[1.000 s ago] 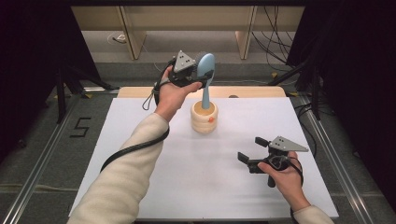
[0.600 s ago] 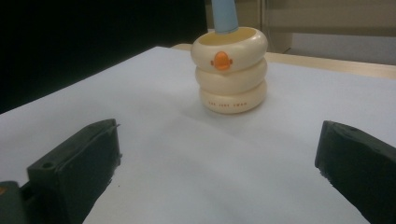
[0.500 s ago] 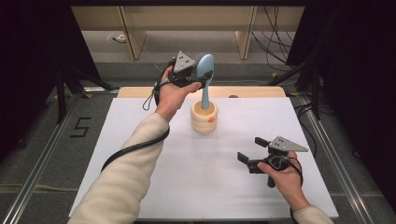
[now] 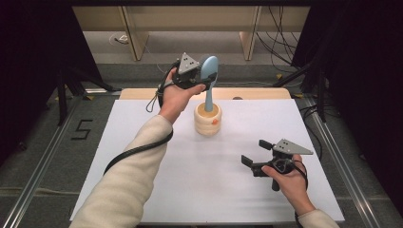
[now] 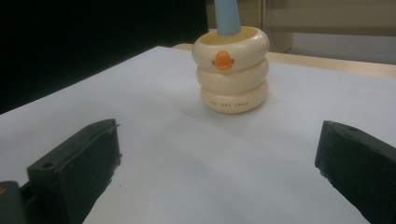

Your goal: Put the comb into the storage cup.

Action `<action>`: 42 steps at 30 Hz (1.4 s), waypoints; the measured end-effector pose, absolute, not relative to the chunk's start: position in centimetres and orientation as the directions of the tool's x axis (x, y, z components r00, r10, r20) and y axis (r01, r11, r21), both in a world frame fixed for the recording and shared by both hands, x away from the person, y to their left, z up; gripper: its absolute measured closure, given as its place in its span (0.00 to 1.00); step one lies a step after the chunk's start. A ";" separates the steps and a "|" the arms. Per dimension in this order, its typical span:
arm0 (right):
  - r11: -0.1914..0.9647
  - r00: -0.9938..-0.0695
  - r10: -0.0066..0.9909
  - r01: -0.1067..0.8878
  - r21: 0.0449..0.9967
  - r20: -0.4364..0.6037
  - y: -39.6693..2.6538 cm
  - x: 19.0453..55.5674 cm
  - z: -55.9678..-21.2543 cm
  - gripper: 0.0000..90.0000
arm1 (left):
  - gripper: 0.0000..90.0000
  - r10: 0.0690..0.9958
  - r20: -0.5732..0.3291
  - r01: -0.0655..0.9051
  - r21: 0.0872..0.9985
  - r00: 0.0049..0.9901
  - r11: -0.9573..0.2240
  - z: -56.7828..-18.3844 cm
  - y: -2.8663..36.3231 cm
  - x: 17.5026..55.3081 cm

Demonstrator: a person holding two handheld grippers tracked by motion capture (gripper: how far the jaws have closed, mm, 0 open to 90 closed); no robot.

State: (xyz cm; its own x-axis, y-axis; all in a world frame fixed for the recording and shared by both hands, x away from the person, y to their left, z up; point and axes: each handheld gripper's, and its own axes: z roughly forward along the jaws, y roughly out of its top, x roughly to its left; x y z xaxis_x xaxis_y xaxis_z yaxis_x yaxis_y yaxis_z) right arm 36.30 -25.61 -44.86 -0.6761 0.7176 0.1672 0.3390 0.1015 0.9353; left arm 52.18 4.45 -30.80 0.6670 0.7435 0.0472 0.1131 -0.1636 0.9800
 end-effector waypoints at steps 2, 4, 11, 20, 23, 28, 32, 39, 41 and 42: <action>0.102 -0.676 0.718 0.339 0.935 0.167 -25.6 36.3 -44.8 0.01 | 0.54 0.744 0.048 0.113 0.980 0.667 -0.165 -30.8 4.5 52.2; 0.100 -0.677 0.717 0.338 0.936 0.168 -25.6 36.3 -44.8 0.01 | 0.54 0.745 0.047 0.114 0.980 0.665 -0.163 -30.9 4.5 52.2; 0.103 -0.676 0.717 0.340 0.935 0.167 -25.6 36.3 -44.9 0.01 | 0.54 0.746 0.046 0.116 0.980 0.664 -0.164 -31.1 4.4 52.3; 0.101 -0.676 0.717 0.341 0.935 0.169 -25.5 36.3 -44.9 0.01 | 0.54 0.747 0.048 0.119 0.979 0.663 -0.168 -31.3 4.3 52.4; 0.102 -0.676 0.717 0.341 0.934 0.169 -25.5 36.3 -44.9 0.01 | 0.54 0.747 0.049 0.118 0.978 0.663 -0.169 -31.3 4.3 52.4; 0.102 -0.677 0.716 0.342 0.934 0.170 -25.5 36.3 -44.9 0.01 | 0.54 0.748 0.049 0.122 0.978 0.662 -0.171 -31.5 4.2 52.5; 0.103 -0.677 0.716 0.342 0.934 0.169 -25.5 36.3 -44.9 0.01 | 0.54 0.749 0.047 0.125 0.977 0.661 -0.172 -31.7 4.2 52.5; 0.104 -0.677 0.715 0.345 0.933 0.171 -25.4 36.3 -45.0 0.01 | 0.54 0.752 0.046 0.130 0.976 0.657 -0.173 -31.9 4.3 52.6; 0.103 -0.678 0.715 0.345 0.933 0.171 -25.4 36.3 -45.0 0.01 | 0.54 0.753 0.042 0.134 0.976 0.656 -0.171 -31.9 4.3 52.7; 0.105 -0.678 0.715 0.343 0.933 0.169 -25.4 36.3 -45.1 0.01 | 0.54 0.753 0.043 0.134 0.976 0.657 -0.173 -32.0 4.3 52.7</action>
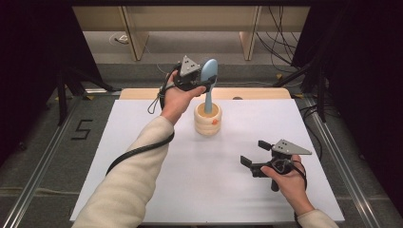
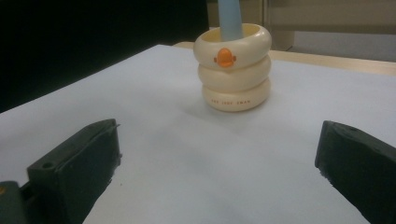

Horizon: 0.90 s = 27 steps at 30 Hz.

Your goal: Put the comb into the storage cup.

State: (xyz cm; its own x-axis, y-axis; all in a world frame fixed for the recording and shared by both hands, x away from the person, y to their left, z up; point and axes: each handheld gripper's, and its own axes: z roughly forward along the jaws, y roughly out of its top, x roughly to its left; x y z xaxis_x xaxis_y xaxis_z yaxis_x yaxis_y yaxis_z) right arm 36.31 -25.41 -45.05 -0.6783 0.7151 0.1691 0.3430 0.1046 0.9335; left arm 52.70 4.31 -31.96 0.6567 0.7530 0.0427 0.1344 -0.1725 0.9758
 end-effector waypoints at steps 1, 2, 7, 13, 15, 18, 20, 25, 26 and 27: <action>0.105 -0.679 0.715 0.343 0.934 0.169 -25.4 36.3 -45.1 0.01 | 0.54 0.754 0.041 0.136 0.976 0.656 -0.171 -32.0 4.3 52.7; 0.105 -0.678 0.715 0.347 0.932 0.172 -25.4 36.3 -45.1 0.01 | 0.54 0.754 0.039 0.137 0.976 0.656 -0.170 -32.0 4.3 52.7; 0.103 -0.678 0.714 0.346 0.933 0.172 -25.4 36.3 -45.1 0.01 | 0.54 0.753 0.039 0.139 0.975 0.656 -0.171 -32.2 4.2 52.8; 0.105 -0.678 0.714 0.350 0.931 0.174 -25.3 36.3 -45.2 0.01 | 0.54 0.755 0.038 0.142 0.975 0.654 -0.172 -32.3 4.1 52.9; 0.104 -0.678 0.715 0.349 0.931 0.174 -25.4 36.3 -45.2 0.01 | 0.54 0.755 0.039 0.142 0.975 0.654 -0.173 -32.3 4.1 52.9; 0.103 -0.677 0.715 0.348 0.932 0.174 -25.4 36.4 -45.2 0.01 | 0.54 0.756 0.039 0.142 0.975 0.653 -0.173 -32.3 4.1 53.0; 0.107 -0.678 0.714 0.348 0.931 0.172 -25.4 36.4 -45.2 0.01 | 0.54 0.756 0.039 0.143 0.974 0.654 -0.174 -32.4 4.0 53.0; 0.108 -0.677 0.716 0.349 0.931 0.171 -25.4 36.4 -45.3 0.01 | 0.54 0.755 0.041 0.145 0.973 0.654 -0.178 -32.5 3.8 53.1; 0.106 -0.677 0.715 0.349 0.931 0.172 -25.4 36.4 -45.2 0.01 | 0.54 0.756 0.040 0.147 0.973 0.654 -0.179 -32.6 3.8 53.1; 0.106 -0.678 0.715 0.347 0.932 0.171 -25.4 36.4 -45.2 0.01 | 0.54 0.755 0.040 0.148 0.973 0.654 -0.179 -32.6 3.7 53.2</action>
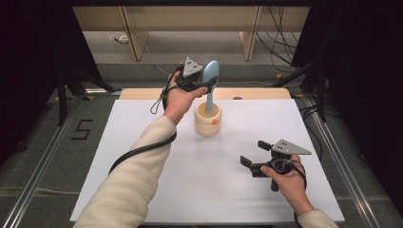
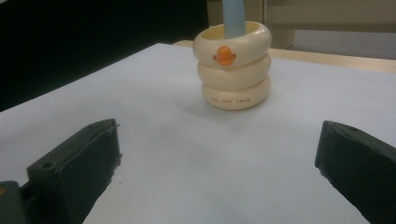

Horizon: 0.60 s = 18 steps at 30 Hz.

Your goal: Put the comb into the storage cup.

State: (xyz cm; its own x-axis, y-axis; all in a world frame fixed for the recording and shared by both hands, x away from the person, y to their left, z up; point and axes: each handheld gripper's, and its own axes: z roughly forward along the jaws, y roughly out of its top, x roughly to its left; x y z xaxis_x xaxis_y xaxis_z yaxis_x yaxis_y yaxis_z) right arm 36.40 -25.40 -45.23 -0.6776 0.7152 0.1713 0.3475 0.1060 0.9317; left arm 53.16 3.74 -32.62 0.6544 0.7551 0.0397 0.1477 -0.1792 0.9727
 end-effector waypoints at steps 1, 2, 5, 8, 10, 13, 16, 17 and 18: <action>0.106 -0.677 0.716 0.347 0.932 0.171 -25.4 36.4 -45.2 0.01 | 0.54 0.755 0.039 0.148 0.973 0.654 -0.178 -32.7 3.7 53.2; 0.106 -0.677 0.716 0.348 0.932 0.171 -25.4 36.4 -45.2 0.01 | 0.54 0.755 0.038 0.149 0.973 0.654 -0.178 -32.7 3.7 53.2; 0.106 -0.676 0.716 0.350 0.931 0.172 -25.4 36.4 -45.2 0.01 | 0.54 0.756 0.038 0.152 0.972 0.654 -0.180 -32.8 3.6 53.3; 0.106 -0.677 0.716 0.347 0.932 0.171 -25.5 36.4 -45.2 0.01 | 0.54 0.758 0.036 0.155 0.972 0.652 -0.179 -32.9 3.6 53.4; 0.104 -0.677 0.716 0.347 0.932 0.172 -25.5 36.4 -45.2 0.01 | 0.54 0.759 0.036 0.156 0.971 0.650 -0.179 -33.0 3.6 53.4; 0.105 -0.677 0.715 0.347 0.932 0.172 -25.5 36.4 -45.2 0.01 | 0.54 0.759 0.035 0.156 0.972 0.650 -0.178 -33.0 3.6 53.5; 0.105 -0.677 0.715 0.349 0.931 0.173 -25.5 36.4 -45.2 0.01 | 0.54 0.761 0.036 0.157 0.971 0.648 -0.180 -33.0 3.6 53.6; 0.105 -0.677 0.715 0.349 0.931 0.173 -25.5 36.4 -45.2 0.01 | 0.54 0.761 0.037 0.158 0.971 0.648 -0.181 -33.1 3.6 53.6; 0.105 -0.677 0.715 0.348 0.932 0.172 -25.5 36.4 -45.2 0.01 | 0.54 0.761 0.036 0.158 0.971 0.648 -0.180 -33.1 3.6 53.6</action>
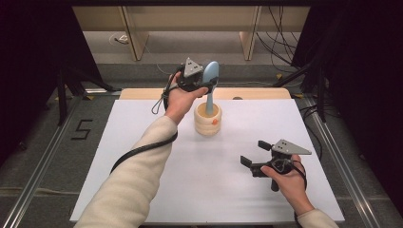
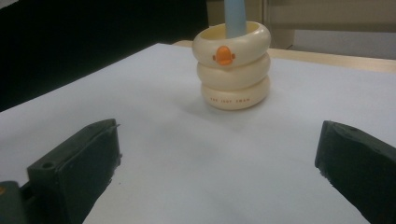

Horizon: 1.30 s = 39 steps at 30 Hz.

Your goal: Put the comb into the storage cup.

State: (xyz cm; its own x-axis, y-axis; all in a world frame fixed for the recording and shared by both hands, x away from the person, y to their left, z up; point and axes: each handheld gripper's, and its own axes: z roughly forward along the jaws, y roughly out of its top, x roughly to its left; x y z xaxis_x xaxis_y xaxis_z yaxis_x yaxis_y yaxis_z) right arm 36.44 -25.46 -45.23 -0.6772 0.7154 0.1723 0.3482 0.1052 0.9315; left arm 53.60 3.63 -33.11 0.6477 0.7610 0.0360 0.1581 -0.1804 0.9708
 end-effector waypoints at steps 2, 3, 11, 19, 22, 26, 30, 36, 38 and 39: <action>0.104 -0.677 0.715 0.346 0.932 0.172 -25.5 36.4 -45.2 0.01 | 0.54 0.761 0.034 0.160 0.971 0.648 -0.180 -33.2 3.6 53.6; 0.104 -0.677 0.715 0.346 0.932 0.172 -25.5 36.4 -45.2 0.01 | 0.54 0.761 0.034 0.160 0.970 0.647 -0.180 -33.2 3.6 53.6; 0.105 -0.677 0.716 0.347 0.932 0.172 -25.5 36.4 -45.2 0.01 | 0.54 0.762 0.033 0.165 0.969 0.647 -0.182 -33.4 3.6 53.7; 0.105 -0.677 0.715 0.350 0.931 0.174 -25.5 36.4 -45.2 0.01 | 0.54 0.764 0.029 0.173 0.968 0.645 -0.184 -34.0 3.5 53.8; 0.106 -0.678 0.714 0.350 0.931 0.174 -25.5 36.4 -45.2 0.01 | 0.54 0.764 0.031 0.176 0.966 0.644 -0.188 -34.2 3.5 53.8; 0.105 -0.679 0.714 0.348 0.931 0.173 -25.5 36.4 -45.2 0.01 | 0.54 0.765 0.030 0.180 0.965 0.644 -0.189 -34.5 3.4 53.9; 0.105 -0.679 0.713 0.349 0.931 0.174 -25.5 36.4 -45.2 0.01 | 0.54 0.764 0.026 0.186 0.964 0.644 -0.190 -34.8 3.4 53.9; 0.105 -0.679 0.713 0.350 0.931 0.175 -25.5 36.4 -45.2 0.01 | 0.54 0.764 0.023 0.192 0.963 0.644 -0.190 -35.2 3.3 53.9; 0.106 -0.680 0.712 0.350 0.931 0.174 -25.5 36.4 -45.2 0.01 | 0.54 0.765 0.022 0.194 0.962 0.644 -0.190 -35.2 3.3 54.0; 0.106 -0.680 0.711 0.352 0.930 0.176 -25.4 36.4 -45.2 0.01 | 0.54 0.765 0.021 0.194 0.963 0.643 -0.189 -35.3 3.3 54.0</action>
